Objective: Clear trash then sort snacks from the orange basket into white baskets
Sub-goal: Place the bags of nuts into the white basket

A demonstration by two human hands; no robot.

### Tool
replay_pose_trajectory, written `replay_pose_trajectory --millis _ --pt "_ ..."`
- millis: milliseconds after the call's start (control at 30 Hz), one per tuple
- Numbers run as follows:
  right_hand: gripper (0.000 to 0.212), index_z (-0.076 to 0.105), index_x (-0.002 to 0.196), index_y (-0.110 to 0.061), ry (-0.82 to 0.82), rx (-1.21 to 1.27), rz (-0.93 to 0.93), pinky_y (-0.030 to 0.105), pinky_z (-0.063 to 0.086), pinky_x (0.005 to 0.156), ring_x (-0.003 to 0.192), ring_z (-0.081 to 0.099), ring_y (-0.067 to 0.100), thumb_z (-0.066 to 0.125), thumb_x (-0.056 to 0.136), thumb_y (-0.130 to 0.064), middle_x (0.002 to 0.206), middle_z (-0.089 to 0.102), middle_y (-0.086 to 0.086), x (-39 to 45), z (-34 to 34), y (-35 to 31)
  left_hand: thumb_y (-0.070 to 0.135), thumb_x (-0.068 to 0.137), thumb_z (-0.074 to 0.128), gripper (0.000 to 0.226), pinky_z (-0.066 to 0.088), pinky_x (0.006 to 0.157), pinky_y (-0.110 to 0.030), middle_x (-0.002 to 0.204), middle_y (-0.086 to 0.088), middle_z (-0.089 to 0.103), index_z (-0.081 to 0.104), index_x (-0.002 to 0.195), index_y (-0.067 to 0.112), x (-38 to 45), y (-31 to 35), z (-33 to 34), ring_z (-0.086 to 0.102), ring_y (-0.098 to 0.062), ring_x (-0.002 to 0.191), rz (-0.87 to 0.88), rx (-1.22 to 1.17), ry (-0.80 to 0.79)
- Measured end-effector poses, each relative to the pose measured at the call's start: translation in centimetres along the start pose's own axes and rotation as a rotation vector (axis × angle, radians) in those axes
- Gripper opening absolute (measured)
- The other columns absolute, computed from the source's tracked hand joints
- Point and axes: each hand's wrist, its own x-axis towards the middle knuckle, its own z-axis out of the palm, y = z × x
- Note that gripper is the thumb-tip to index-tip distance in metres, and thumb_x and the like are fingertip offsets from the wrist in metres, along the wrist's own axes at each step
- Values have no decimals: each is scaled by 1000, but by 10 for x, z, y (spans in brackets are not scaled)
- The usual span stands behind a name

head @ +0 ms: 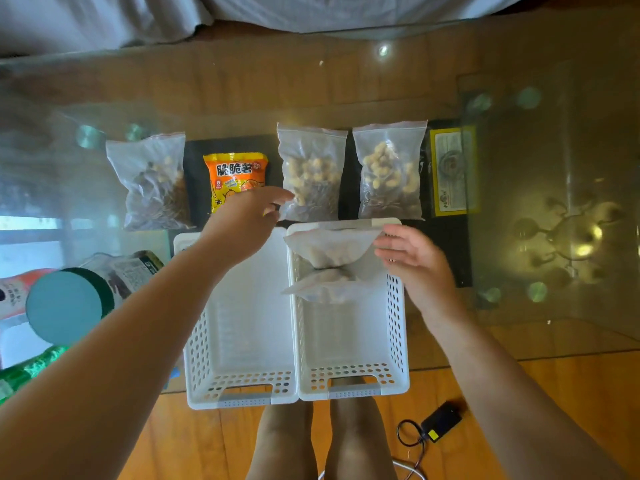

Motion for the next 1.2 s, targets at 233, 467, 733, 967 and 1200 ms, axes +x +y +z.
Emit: replay_pose_trajectory --millis 233,467,733,967,1200 --pt "31 60 106 -19 133 -386 -220 0 42 68 86 57 -1 50 87 2 100 63 -3 92 -21 -52 7 91 47 39 42 82 -29 133 -1 54 55 126 24 67 23 -11 55 -19 108 142 116 182" --pt "52 43 135 -27 84 -928 -225 36 22 109 134 33 25 52 87 -7 142 44 2 188 -11 -62 19 97 42 42 25 109 -42 147 1 40 39 139 25 135 22 -8 37 -26 135 206 466 78" --pt "33 56 122 -25 187 -1137 -128 41 24 113 116 52 29 50 92 -14 116 65 7 197 -22 -64 24 91 57 39 40 94 -34 127 -6 59 51 130 24 140 23 -2 54 -28 114 -40 156 0" --pt "13 73 92 -22 44 -790 -179 30 49 78 83 60 9 70 79 -21 85 66 -8 129 -49 -79 11 69 80 26 39 72 -16 84 3 68 73 91 25 99 46 -30 59 -8 87 -158 -304 3" --pt "13 74 92 -19 124 -625 -300 6 38 61 67 55 -7 69 80 -16 76 64 -17 60 -52 -82 18 71 79 26 37 61 -9 69 19 60 65 61 38 42 75 -47 55 -2 70 -16 -260 -19"
